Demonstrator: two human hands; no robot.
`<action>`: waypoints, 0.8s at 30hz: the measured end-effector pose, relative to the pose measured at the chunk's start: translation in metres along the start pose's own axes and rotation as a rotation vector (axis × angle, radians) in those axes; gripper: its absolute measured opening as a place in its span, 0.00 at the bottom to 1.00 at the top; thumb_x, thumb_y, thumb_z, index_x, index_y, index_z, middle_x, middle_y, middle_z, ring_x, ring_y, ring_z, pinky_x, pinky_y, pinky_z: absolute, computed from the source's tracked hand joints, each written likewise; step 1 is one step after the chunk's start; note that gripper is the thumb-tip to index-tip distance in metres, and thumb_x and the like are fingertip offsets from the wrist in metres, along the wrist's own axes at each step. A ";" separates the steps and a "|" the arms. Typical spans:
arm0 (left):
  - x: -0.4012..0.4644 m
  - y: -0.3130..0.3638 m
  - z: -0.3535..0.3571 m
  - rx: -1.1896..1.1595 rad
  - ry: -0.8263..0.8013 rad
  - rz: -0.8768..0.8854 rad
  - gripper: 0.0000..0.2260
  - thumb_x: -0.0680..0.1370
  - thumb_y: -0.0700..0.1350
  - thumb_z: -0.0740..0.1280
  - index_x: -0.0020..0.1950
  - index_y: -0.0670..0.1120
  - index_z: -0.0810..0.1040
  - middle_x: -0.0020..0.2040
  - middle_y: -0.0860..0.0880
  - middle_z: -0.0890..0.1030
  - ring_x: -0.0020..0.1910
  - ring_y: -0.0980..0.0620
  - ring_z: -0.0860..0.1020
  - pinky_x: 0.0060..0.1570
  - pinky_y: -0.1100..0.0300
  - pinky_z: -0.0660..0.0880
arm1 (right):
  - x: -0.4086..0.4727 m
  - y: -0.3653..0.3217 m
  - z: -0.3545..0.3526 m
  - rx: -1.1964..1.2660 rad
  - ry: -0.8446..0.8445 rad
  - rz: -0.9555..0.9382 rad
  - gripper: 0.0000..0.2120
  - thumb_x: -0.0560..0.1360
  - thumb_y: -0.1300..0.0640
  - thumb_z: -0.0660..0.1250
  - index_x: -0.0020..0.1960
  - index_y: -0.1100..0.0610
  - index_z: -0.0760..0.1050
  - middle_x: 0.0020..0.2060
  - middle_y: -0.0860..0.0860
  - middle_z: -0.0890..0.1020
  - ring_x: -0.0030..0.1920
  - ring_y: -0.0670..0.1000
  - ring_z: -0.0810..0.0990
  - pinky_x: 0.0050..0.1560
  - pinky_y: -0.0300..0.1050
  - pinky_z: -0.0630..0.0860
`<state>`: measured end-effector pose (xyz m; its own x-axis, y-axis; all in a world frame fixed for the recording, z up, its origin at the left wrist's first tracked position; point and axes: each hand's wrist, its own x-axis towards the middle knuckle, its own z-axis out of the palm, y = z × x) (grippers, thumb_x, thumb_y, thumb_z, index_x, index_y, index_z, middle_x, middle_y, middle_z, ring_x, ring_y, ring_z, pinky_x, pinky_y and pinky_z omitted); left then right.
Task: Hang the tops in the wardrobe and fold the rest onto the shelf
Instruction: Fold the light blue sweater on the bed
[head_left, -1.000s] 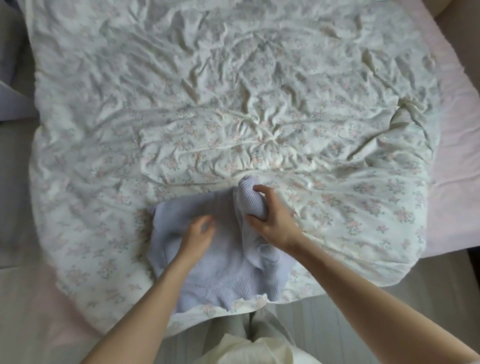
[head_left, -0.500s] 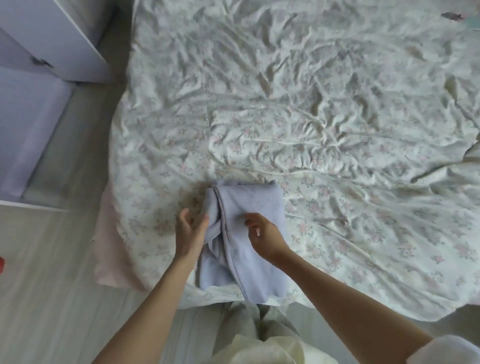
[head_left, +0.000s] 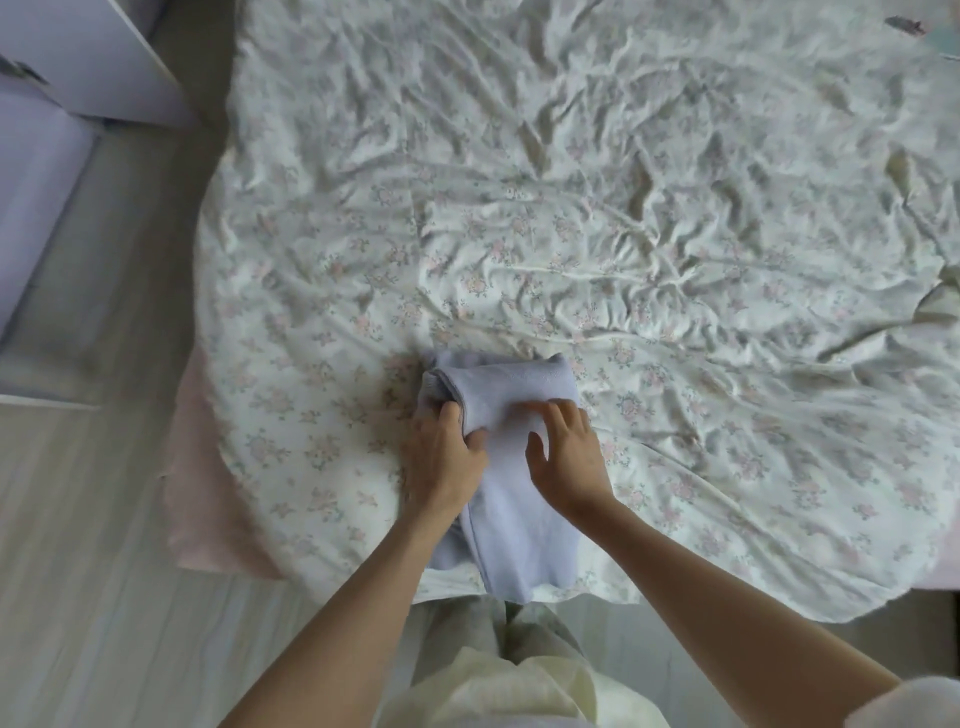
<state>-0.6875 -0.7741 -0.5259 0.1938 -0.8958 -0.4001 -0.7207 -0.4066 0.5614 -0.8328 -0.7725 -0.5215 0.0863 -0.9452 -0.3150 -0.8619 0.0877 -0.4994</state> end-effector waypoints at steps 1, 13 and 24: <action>-0.001 -0.004 -0.002 -0.130 -0.050 0.028 0.11 0.76 0.45 0.66 0.42 0.42 0.67 0.44 0.44 0.73 0.42 0.44 0.73 0.43 0.52 0.70 | 0.003 0.000 -0.003 -0.022 0.025 -0.017 0.18 0.76 0.61 0.61 0.66 0.60 0.70 0.61 0.57 0.71 0.62 0.58 0.68 0.61 0.49 0.68; 0.021 -0.023 -0.037 -1.235 -0.122 -0.349 0.06 0.80 0.35 0.59 0.55 0.39 0.72 0.51 0.40 0.77 0.51 0.46 0.76 0.55 0.50 0.72 | 0.008 -0.011 0.009 -0.095 -0.152 -0.131 0.30 0.79 0.53 0.58 0.77 0.45 0.47 0.77 0.55 0.47 0.76 0.57 0.41 0.74 0.59 0.52; 0.010 -0.041 -0.026 -0.297 0.148 -0.265 0.06 0.82 0.42 0.55 0.45 0.44 0.64 0.32 0.51 0.67 0.29 0.54 0.66 0.27 0.60 0.59 | 0.063 -0.037 -0.004 -0.261 -0.245 -0.251 0.25 0.81 0.46 0.51 0.76 0.49 0.53 0.75 0.50 0.57 0.76 0.54 0.48 0.71 0.67 0.41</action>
<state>-0.6389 -0.7713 -0.5337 0.4553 -0.7607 -0.4627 -0.4144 -0.6410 0.6460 -0.7973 -0.8367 -0.5198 0.3979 -0.8217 -0.4081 -0.8939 -0.2470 -0.3742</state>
